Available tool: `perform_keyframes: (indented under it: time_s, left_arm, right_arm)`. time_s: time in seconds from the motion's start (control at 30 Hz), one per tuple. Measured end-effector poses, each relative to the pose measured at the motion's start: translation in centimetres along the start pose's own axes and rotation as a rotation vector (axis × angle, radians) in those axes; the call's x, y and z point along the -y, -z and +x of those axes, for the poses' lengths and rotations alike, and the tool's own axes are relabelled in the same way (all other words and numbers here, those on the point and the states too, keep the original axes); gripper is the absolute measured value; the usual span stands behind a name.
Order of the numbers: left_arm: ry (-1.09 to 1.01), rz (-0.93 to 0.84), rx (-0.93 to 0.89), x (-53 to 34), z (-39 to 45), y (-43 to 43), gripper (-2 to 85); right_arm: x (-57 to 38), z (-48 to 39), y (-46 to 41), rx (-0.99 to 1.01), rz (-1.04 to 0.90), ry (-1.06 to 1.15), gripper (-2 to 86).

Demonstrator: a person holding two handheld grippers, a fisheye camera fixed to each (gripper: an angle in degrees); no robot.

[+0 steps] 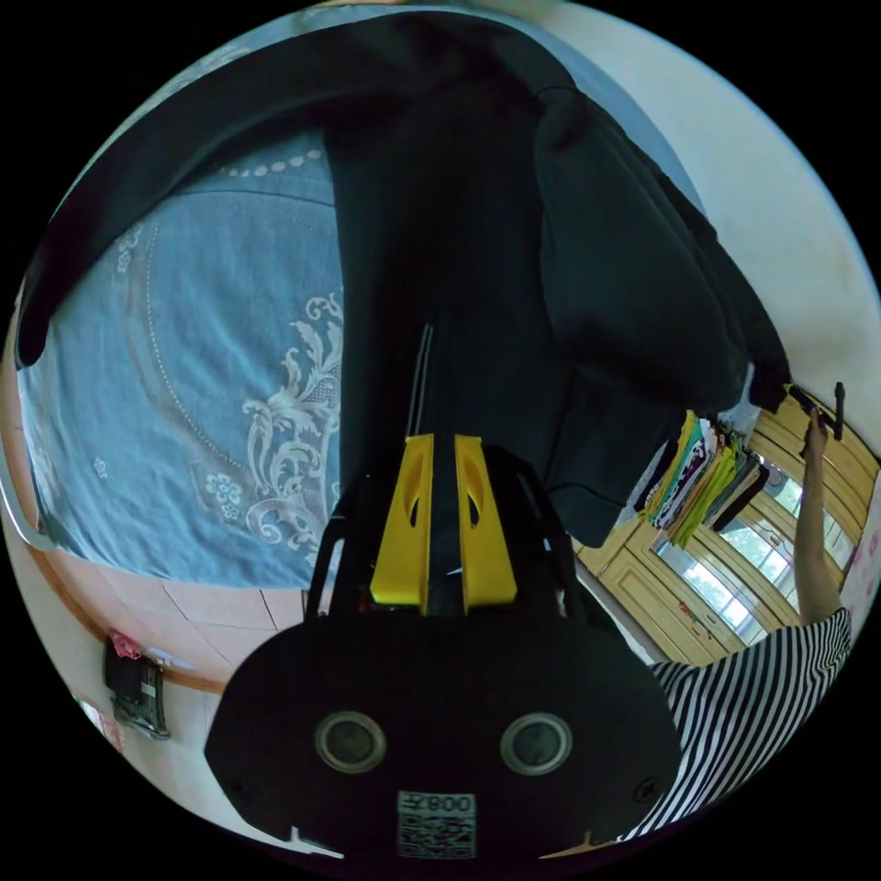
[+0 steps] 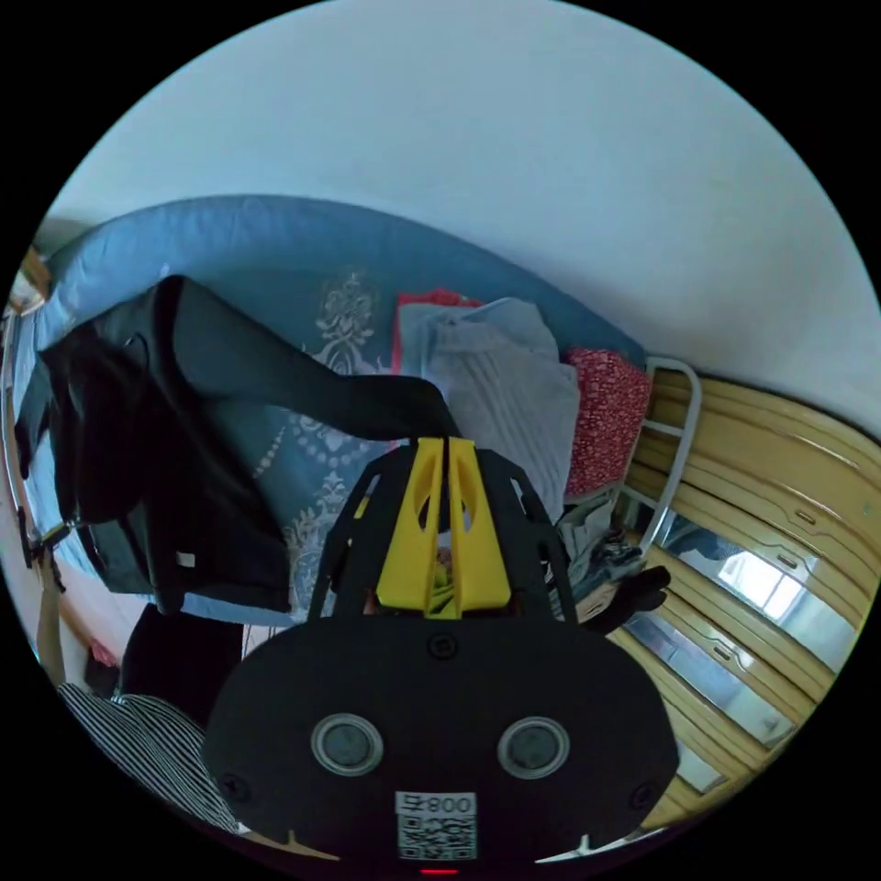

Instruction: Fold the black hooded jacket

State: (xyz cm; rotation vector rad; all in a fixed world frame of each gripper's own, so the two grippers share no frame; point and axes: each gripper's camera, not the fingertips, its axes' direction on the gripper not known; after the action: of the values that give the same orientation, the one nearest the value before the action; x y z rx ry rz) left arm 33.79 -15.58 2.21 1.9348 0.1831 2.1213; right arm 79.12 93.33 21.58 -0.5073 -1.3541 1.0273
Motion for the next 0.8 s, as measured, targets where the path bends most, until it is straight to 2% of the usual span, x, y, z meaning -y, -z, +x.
perform_keyframes:
  time_s: [0.13,0.27,0.4,0.53,0.67,0.73,0.8]
  left_arm:
    - [0.014,0.0,-0.011,-0.3,-0.7,-1.1,5.1]
    - [0.012,-0.021,-0.021,-1.0,-1.0,-2.6,7.1]
    - [0.052,-0.058,0.009,-2.8,-2.4,-4.2,9.4]
    - [0.204,-0.11,-0.041,-4.9,-5.6,-6.4,10.5]
    - [0.328,-0.141,-0.098,-6.5,-7.9,-9.2,9.3]
    - [0.36,-0.132,-0.122,-6.5,-8.2,-9.9,8.5]
    - [0.336,-0.152,-0.061,-6.1,-7.7,-10.4,7.8]
  right_arm:
    - [3.6,2.1,0.2,0.052,-0.055,-0.046,5.8]
    - [4.8,0.2,-1.8,0.039,-0.041,-0.063,10.7]
    - [2.3,-4.6,-4.8,0.247,-0.022,0.046,11.0]
    - [-3.9,-11.3,-13.0,0.417,-0.212,0.122,11.2]
    - [-10.8,-14.5,-22.4,0.675,-0.478,-0.026,13.2]
    - [-13.0,-15.3,-24.9,0.756,-0.551,-0.099,13.7]
    - [-14.4,-15.8,-26.0,0.755,-0.566,-0.147,13.9]
